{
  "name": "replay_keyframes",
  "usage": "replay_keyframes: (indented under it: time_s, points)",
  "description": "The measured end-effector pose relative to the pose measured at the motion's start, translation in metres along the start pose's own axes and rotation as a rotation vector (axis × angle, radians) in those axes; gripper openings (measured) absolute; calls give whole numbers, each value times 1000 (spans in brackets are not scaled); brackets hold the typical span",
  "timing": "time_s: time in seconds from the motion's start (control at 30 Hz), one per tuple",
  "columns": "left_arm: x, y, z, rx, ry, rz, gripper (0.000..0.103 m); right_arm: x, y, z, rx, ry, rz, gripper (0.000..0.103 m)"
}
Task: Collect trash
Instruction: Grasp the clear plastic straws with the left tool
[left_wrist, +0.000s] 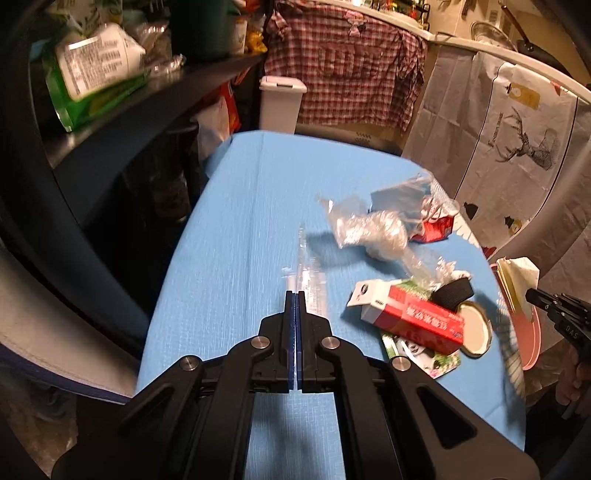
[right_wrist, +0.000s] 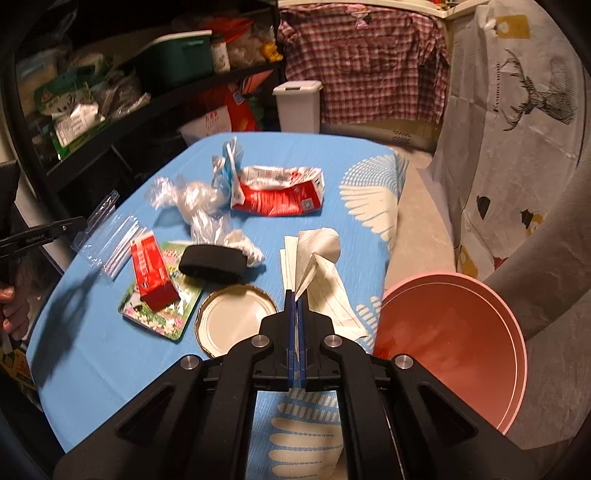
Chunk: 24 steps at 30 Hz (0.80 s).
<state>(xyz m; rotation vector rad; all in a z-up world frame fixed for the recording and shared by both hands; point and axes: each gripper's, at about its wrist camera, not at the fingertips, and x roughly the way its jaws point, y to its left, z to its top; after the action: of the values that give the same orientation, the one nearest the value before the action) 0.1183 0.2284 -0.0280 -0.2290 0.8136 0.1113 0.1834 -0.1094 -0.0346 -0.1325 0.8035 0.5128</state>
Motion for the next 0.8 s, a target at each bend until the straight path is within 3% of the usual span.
replay_keyframes:
  time_s: [0.8]
  points:
    - [-61,-36,22,17,-163,-49,0,-38,-16,-3,40,-105,-43,2]
